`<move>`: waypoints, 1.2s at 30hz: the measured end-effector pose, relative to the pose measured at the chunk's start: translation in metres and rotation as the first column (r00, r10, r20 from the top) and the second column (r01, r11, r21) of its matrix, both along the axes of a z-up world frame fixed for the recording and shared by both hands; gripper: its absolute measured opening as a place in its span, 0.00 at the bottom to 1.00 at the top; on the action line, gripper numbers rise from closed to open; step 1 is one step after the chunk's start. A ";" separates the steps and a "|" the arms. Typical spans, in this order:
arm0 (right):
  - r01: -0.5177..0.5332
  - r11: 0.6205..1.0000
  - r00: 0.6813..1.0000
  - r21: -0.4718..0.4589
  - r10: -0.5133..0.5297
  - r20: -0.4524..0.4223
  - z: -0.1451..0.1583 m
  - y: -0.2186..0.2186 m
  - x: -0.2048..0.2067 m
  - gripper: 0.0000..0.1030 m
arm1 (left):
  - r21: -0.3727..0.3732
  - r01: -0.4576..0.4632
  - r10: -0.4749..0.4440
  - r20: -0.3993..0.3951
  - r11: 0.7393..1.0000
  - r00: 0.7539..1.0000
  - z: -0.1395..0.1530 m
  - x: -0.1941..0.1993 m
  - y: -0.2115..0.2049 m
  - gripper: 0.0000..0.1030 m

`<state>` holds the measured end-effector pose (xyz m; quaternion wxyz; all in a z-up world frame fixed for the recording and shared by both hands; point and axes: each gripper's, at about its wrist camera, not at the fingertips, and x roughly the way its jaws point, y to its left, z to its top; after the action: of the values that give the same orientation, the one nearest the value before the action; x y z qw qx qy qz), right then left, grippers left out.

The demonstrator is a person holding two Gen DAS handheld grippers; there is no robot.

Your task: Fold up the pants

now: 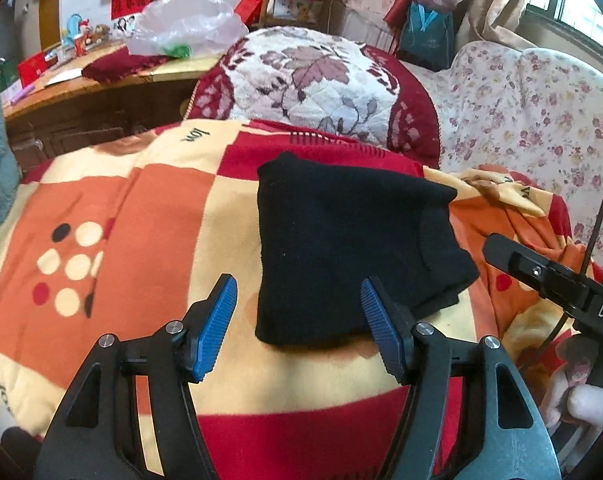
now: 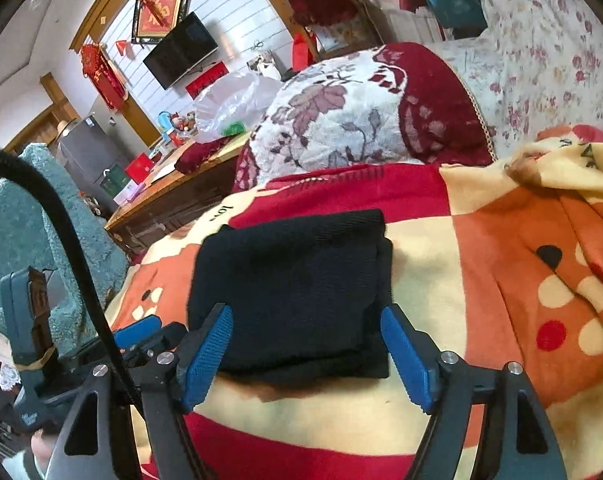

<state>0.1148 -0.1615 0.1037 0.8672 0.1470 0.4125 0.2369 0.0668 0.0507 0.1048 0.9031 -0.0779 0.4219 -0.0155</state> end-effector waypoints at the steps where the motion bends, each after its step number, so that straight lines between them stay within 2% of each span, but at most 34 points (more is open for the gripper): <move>1: -0.001 1.000 1.000 -0.001 0.001 0.005 0.002 0.002 -0.002 0.73 | 0.006 0.001 -0.001 0.007 1.000 1.000 0.003 -0.003 -0.002 0.63; 5: -0.009 0.999 1.000 -0.044 0.010 0.029 0.011 0.014 -0.009 0.73 | 0.035 0.000 -0.001 0.030 0.999 1.000 0.012 -0.013 -0.006 0.63; 12: -0.011 1.000 0.999 -0.023 0.012 0.039 0.019 0.019 -0.020 0.76 | 0.072 -0.020 0.014 0.082 0.997 0.997 0.028 -0.032 -0.008 0.63; 21: -0.032 0.999 0.999 -0.016 0.033 0.041 0.024 0.022 -0.027 0.76 | 0.112 -0.068 0.057 0.099 0.991 0.993 0.037 -0.050 -0.005 0.63; 25: -0.036 0.999 0.999 -0.021 0.037 0.020 0.022 0.025 -0.027 0.76 | 0.102 -0.071 0.060 0.103 0.992 0.993 0.040 -0.055 -0.001 0.63; 36: -0.058 0.997 0.998 -0.044 0.059 0.031 0.029 0.034 -0.039 0.76 | 0.124 -0.075 0.056 0.147 0.989 0.988 0.058 -0.063 -0.006 0.63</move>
<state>0.0760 -0.1280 0.1325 0.8694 0.1123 0.4077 0.2554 0.0034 0.0448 0.1625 0.9342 -0.0318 0.3535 0.0361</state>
